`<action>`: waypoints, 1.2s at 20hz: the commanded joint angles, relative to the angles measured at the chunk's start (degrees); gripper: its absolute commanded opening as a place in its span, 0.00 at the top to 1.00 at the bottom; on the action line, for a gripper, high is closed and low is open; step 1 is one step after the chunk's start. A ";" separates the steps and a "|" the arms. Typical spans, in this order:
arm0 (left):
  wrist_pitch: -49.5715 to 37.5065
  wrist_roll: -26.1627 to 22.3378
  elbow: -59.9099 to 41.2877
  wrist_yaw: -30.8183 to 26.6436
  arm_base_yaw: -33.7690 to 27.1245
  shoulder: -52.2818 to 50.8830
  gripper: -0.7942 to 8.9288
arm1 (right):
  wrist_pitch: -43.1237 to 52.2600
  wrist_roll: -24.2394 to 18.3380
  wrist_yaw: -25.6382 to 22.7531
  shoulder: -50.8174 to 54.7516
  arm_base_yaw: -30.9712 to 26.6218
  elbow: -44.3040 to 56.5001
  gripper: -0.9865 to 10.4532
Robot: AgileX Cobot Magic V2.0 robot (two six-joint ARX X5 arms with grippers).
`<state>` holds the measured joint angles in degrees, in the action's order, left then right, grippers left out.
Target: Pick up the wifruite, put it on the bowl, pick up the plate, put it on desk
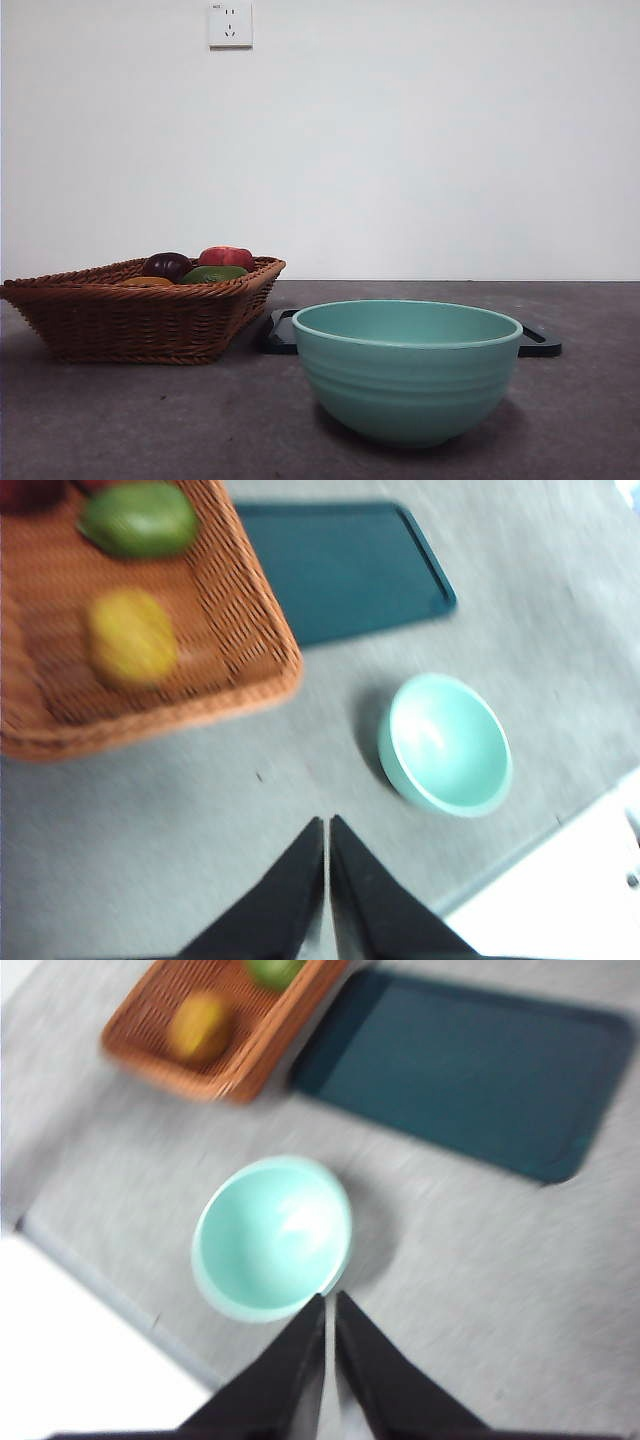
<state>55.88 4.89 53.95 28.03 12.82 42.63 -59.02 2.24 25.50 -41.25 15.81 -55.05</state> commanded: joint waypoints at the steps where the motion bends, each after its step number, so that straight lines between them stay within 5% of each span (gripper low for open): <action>1: 0.79 -1.29 1.05 0.35 1.22 0.37 0.91 | -1.03 -1.64 0.04 -0.22 1.79 -1.14 0.91; 7: 1.57 -1.22 1.05 0.35 1.92 0.37 0.88 | -1.16 -1.62 0.02 -0.24 2.82 -1.11 0.88; 10: 1.55 -1.22 1.05 0.35 1.92 0.37 0.67 | -1.16 -1.51 0.02 -0.24 2.82 -1.11 0.58; 14: 1.38 -1.18 1.05 0.33 1.92 0.44 0.42 | -1.18 -1.40 0.02 -0.24 2.82 -1.11 0.54; 24: -4.68 0.70 1.18 -0.61 2.05 4.44 0.44 | -1.03 -1.40 0.04 -0.20 2.82 -1.14 0.54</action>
<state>51.96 5.34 53.95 27.40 14.61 46.63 -60.60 1.26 25.50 -41.23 18.35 -55.05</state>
